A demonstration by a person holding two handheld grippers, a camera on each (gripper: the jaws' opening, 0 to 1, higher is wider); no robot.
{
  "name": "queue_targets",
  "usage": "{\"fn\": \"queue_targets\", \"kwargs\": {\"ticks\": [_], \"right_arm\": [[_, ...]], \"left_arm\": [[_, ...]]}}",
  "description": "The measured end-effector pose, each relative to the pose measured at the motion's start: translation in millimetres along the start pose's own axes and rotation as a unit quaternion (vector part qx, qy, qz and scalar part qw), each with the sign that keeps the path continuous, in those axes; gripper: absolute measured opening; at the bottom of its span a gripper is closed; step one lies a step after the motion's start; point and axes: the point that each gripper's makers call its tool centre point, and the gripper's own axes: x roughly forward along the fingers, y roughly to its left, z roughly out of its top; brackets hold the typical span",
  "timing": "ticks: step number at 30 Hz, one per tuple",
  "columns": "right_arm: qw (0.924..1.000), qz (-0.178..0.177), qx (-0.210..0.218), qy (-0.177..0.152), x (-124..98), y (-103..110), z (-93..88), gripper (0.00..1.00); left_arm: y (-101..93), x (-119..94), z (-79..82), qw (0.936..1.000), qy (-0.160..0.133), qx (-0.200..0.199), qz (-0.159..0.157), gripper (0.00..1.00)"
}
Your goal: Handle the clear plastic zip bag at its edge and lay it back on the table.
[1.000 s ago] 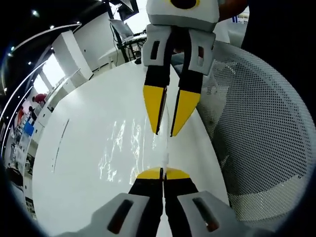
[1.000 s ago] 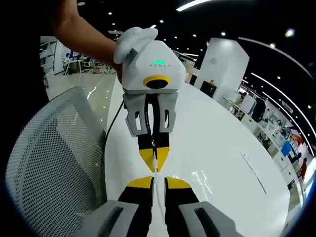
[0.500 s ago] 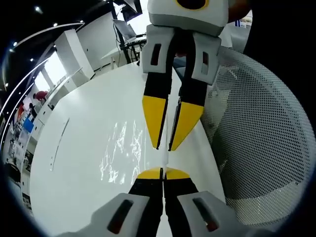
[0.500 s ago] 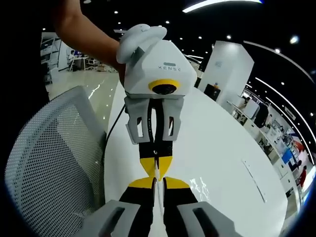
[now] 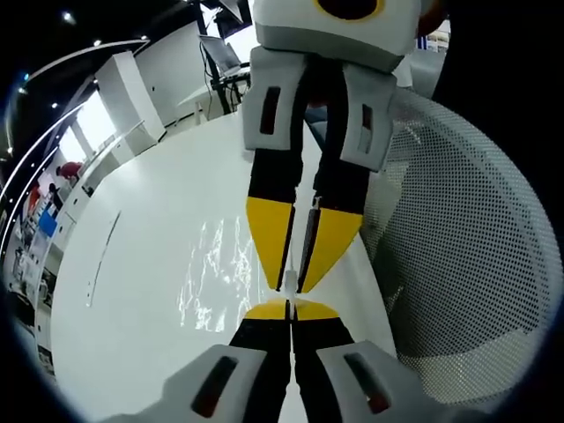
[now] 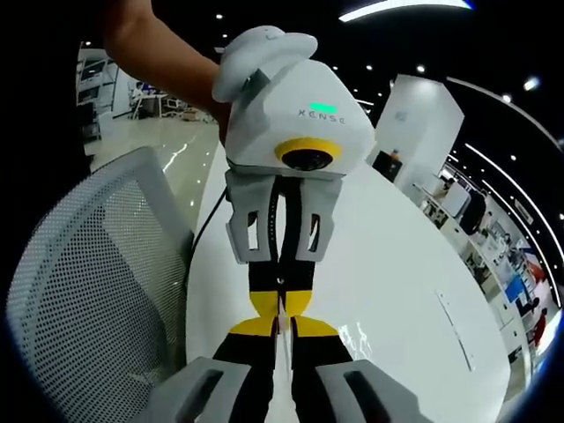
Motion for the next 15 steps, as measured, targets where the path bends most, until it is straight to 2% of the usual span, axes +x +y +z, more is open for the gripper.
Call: {"fn": "queue_targets", "kwargs": {"ticks": [15], "right_arm": [[0.9999, -0.003, 0.007, 0.008, -0.8, -0.5, -5.5, 0.00]], "left_arm": [[1.5, 2.0, 3.3, 1.0000, -0.002, -0.003, -0.002, 0.00]]}}
